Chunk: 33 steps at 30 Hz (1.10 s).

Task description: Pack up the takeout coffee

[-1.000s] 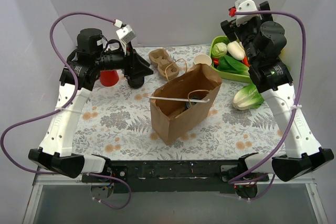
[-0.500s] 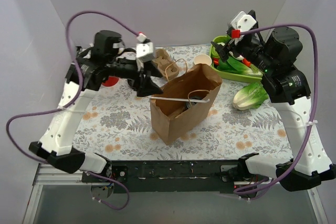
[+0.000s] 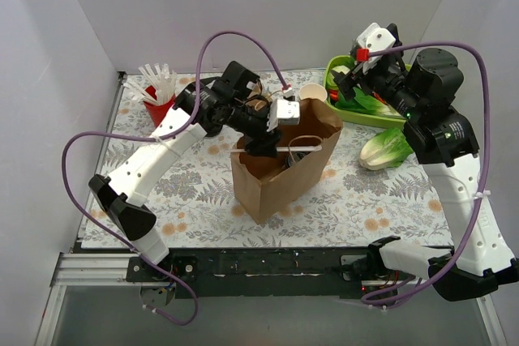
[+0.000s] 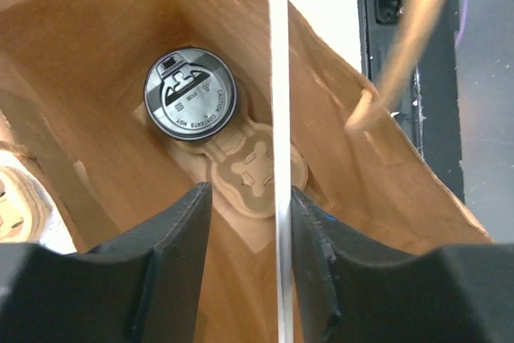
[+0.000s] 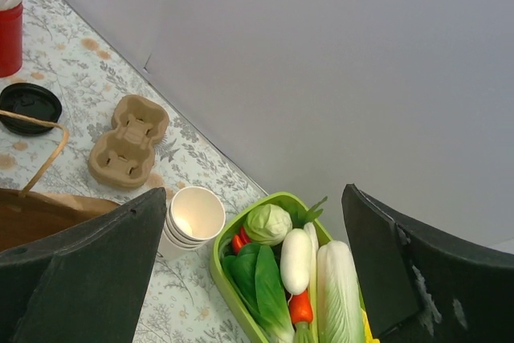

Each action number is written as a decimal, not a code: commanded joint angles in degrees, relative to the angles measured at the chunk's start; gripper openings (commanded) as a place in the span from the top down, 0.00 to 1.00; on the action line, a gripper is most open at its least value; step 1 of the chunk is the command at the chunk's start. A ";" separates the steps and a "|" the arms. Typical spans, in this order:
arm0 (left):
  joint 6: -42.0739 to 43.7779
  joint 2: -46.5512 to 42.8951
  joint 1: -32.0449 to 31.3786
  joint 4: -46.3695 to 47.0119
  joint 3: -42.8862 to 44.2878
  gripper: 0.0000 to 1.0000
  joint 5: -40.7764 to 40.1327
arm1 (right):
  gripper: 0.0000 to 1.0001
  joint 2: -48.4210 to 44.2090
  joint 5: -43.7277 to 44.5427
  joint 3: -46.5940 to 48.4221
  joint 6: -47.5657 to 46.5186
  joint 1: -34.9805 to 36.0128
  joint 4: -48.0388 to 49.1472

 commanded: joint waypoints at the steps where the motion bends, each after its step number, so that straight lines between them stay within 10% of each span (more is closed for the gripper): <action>1: 1.73 -2.04 -0.33 -0.95 3.10 0.64 -2.21 | 0.02 -1.72 2.90 -1.13 -0.43 -0.20 3.89; 9: -1.53 -3.97 -0.33 -1.21 6.44 1.00 -4.05 | 0.02 -1.37 2.91 -1.66 -0.87 -0.11 4.42; 27: 3.76 -3.80 -0.41 -3.85 8.98 1.00 -13.99 | 0.02 -0.49 1.76 -0.78 -0.35 -0.11 4.07; 29: 0.78 -1.79 -0.85 -3.41 12.15 0.92 -13.98 | 0.02 -0.84 1.94 -1.13 -0.35 -0.11 4.25; 33: -5.55 -0.28 -2.43 0.89 14.35 0.37 -15.31 | 0.02 -1.37 2.20 -1.57 -0.35 -0.20 4.16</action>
